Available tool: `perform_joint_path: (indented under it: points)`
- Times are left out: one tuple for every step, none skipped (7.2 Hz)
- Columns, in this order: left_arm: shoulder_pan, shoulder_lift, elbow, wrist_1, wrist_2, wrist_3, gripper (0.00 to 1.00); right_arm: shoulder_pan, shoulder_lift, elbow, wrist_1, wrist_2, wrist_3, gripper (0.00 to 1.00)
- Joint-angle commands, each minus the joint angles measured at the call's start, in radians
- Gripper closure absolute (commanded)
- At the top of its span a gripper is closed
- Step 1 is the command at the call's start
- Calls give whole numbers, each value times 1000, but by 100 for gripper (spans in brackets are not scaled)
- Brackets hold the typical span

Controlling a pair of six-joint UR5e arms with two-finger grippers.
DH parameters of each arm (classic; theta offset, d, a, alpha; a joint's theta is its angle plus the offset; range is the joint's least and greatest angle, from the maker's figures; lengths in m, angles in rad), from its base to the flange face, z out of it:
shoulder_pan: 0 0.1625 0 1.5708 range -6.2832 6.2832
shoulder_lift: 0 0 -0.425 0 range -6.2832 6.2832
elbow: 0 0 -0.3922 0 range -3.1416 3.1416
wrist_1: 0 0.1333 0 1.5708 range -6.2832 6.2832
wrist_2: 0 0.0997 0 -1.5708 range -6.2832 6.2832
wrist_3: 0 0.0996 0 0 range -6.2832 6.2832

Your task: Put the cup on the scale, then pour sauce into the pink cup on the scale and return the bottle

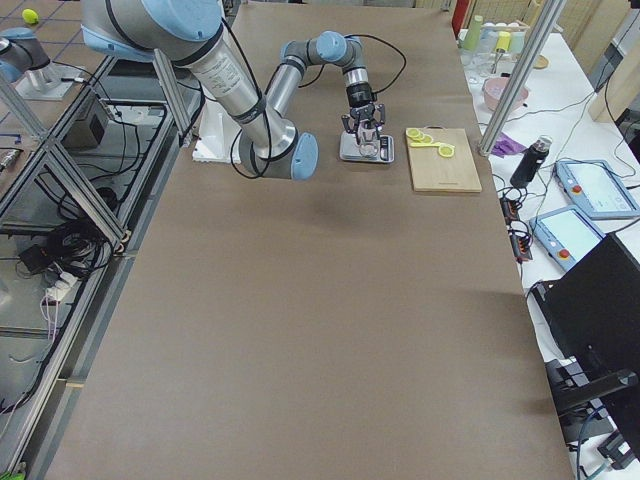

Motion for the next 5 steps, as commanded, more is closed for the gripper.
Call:
perform_joint_path:
  points:
    - [-1,0,-1,1,0,0,2,-2,1,-2,-11,-1,0,100]
    - [0,0,-2,1,-1,0,2,-3,4,-2,-22,-7,0,100]
    - [0,0,-2,0,0,0,2,-3,8,-2,-40,-8,0,100]
    - [0,-1,-2,1,-1,0,2,-5,10,-2,-43,-8,0,100]
    - [0,-1,-2,0,-1,0,2,-5,10,-2,-43,-8,0,100]
